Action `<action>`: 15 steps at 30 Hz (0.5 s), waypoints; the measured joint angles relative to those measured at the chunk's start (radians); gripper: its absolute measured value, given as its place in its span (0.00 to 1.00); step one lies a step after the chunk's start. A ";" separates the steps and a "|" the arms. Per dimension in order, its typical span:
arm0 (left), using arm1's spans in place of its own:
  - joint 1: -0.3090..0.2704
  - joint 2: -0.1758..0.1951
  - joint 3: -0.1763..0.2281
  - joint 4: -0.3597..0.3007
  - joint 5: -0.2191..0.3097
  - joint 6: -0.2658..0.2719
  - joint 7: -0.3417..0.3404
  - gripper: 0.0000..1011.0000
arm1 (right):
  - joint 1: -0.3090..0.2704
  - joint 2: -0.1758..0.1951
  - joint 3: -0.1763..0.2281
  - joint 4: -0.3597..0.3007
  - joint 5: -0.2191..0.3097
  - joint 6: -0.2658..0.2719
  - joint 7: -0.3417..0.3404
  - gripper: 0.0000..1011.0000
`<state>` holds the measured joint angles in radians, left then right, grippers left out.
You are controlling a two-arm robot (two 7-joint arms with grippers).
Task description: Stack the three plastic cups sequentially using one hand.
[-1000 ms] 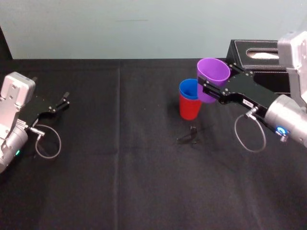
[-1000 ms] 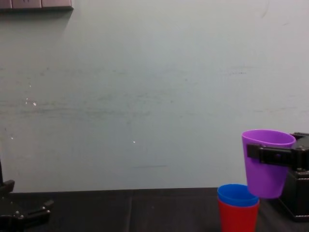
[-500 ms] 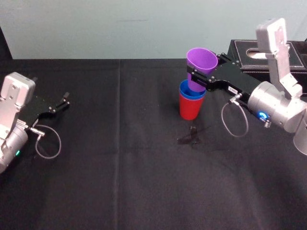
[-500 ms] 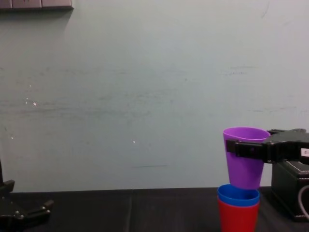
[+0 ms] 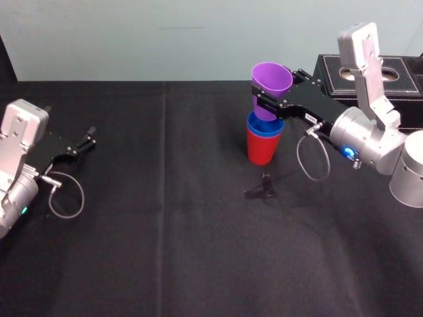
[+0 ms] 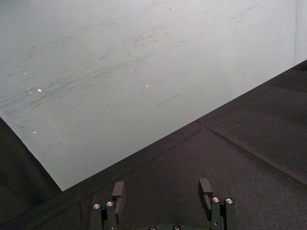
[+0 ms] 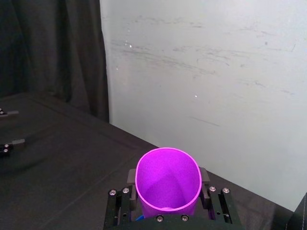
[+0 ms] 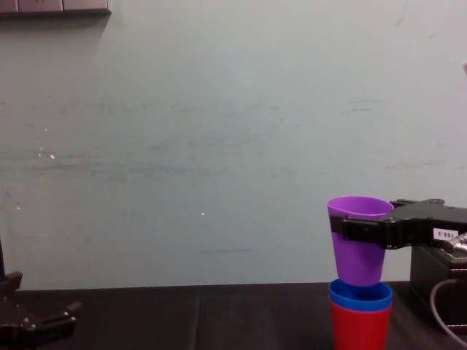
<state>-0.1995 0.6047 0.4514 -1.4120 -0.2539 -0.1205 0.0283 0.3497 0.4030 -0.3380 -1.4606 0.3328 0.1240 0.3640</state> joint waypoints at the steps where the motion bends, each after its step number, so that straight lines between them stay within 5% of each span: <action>1: 0.000 0.000 0.000 0.000 0.000 0.000 0.000 0.99 | 0.000 0.000 0.000 0.000 0.000 0.000 0.000 0.72; 15: 0.000 0.000 0.000 0.000 0.000 0.000 0.000 0.99 | 0.008 -0.017 0.001 0.023 -0.010 -0.009 0.014 0.73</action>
<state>-0.1995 0.6047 0.4514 -1.4120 -0.2539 -0.1205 0.0283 0.3577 0.3858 -0.3374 -1.4374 0.3232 0.1152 0.3780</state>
